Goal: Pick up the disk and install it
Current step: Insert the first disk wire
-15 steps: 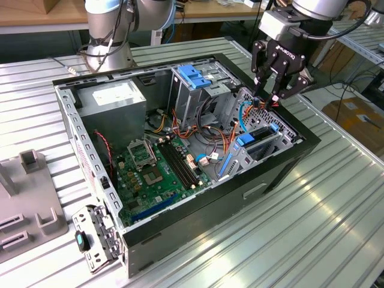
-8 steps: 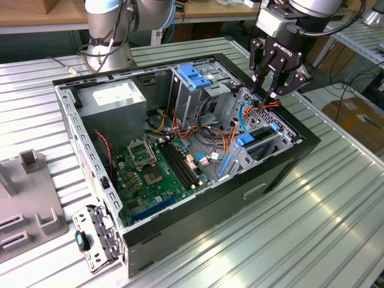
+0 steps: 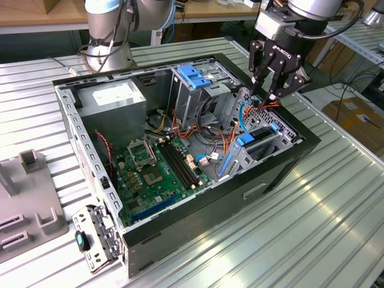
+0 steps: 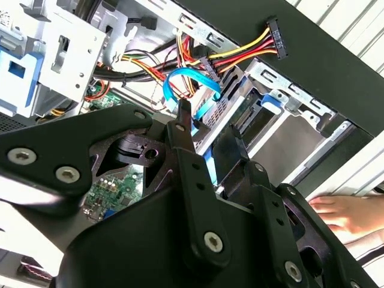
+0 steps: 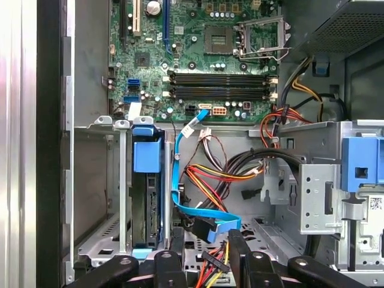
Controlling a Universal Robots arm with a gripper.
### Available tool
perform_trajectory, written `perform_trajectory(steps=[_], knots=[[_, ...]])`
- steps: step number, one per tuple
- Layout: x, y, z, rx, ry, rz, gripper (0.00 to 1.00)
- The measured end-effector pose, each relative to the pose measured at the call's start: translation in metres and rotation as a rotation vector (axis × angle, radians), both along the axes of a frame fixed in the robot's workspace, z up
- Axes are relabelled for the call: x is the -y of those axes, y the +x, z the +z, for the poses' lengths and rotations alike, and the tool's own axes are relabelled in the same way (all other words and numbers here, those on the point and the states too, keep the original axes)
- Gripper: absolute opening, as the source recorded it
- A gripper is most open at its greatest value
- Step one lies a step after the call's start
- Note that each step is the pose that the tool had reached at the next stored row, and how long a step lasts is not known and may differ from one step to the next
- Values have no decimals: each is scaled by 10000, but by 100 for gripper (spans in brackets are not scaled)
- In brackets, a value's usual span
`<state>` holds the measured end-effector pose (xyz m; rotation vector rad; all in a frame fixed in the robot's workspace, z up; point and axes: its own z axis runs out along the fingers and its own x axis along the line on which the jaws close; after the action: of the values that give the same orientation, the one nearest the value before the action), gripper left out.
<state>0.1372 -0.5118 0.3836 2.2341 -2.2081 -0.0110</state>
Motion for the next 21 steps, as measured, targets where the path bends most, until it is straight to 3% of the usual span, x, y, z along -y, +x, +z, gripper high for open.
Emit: perform_trajectory(steps=[6, 9, 11, 14, 21], knots=[[7, 0, -24, 0, -2, 0, 43], [54, -5, -24, 0, -6, 0, 43], [60, -29, -32, 0, -44, 0, 43], [59, -33, -58, 0, -89, 0, 43], [60, -33, -73, 0, -91, 0, 43]])
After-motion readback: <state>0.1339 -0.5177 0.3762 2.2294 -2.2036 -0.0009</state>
